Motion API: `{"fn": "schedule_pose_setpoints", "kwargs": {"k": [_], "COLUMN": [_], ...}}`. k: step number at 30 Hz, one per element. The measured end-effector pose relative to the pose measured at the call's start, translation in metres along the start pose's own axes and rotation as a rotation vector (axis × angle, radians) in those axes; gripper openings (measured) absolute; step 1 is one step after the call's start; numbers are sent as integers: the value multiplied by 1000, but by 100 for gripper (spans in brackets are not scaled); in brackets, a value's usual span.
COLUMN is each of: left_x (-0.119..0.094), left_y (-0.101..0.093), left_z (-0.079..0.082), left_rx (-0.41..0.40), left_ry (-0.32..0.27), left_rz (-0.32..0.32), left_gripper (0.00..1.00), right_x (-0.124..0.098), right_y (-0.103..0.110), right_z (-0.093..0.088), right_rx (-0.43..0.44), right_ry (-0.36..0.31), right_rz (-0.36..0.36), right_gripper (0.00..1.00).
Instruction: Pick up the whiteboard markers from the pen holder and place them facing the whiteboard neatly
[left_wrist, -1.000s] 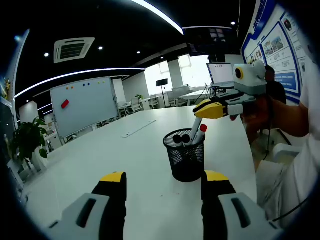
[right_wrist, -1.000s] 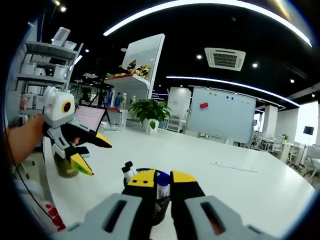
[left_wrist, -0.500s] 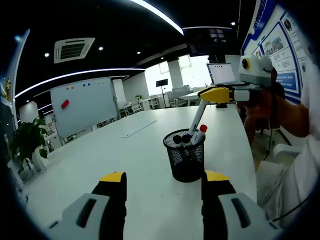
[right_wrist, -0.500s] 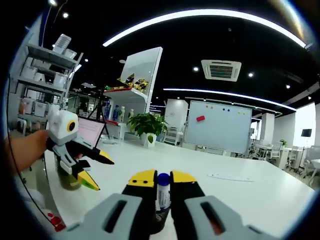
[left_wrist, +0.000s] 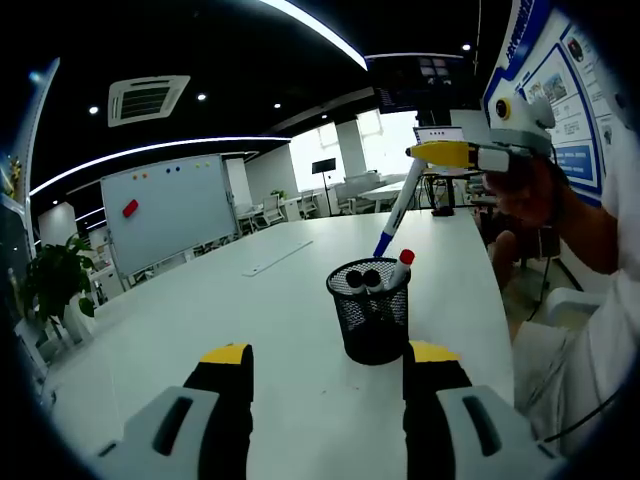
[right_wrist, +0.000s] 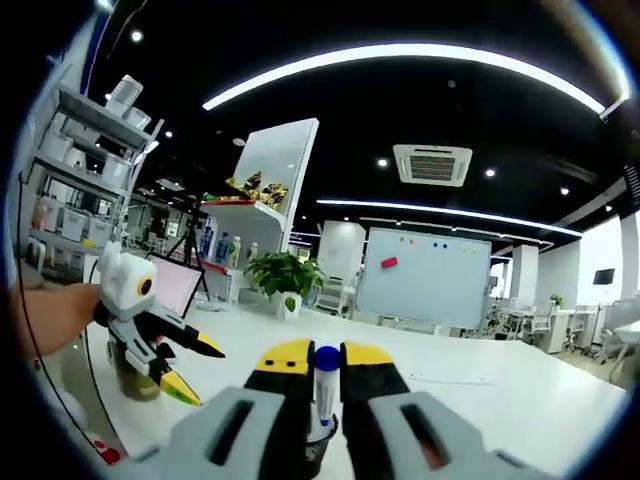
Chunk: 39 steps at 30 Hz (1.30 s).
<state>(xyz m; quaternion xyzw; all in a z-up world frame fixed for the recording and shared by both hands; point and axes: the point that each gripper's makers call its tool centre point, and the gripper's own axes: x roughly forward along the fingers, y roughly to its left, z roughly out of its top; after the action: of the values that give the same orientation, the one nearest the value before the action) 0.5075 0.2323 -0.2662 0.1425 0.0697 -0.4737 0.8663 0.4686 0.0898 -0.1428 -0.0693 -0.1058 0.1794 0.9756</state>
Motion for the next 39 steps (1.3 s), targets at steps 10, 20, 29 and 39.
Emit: {"fn": "schedule_pose_setpoints", "kwargs": {"k": [10,20,29,39], "left_x": [0,0,0,1], "left_y": [-2,-2,-2,-4], "left_z": [1,0,0,1], "left_rx": [1,2,5,7], "left_ry": [0,-1,-1,0], "left_rz": [0,0,0,0], "left_gripper": [62,62,62,62], "right_x": [-6,-9,-11,-14], "right_y": [-12,-26,-32,-42], "right_z": [6,-8,-25,-45], "right_rx": [-33,-41,-42,56], "right_ry": [-16,15,49,68], "right_rz": [-57,-98,-118,-140], "right_gripper": [9,9,9,9]}}
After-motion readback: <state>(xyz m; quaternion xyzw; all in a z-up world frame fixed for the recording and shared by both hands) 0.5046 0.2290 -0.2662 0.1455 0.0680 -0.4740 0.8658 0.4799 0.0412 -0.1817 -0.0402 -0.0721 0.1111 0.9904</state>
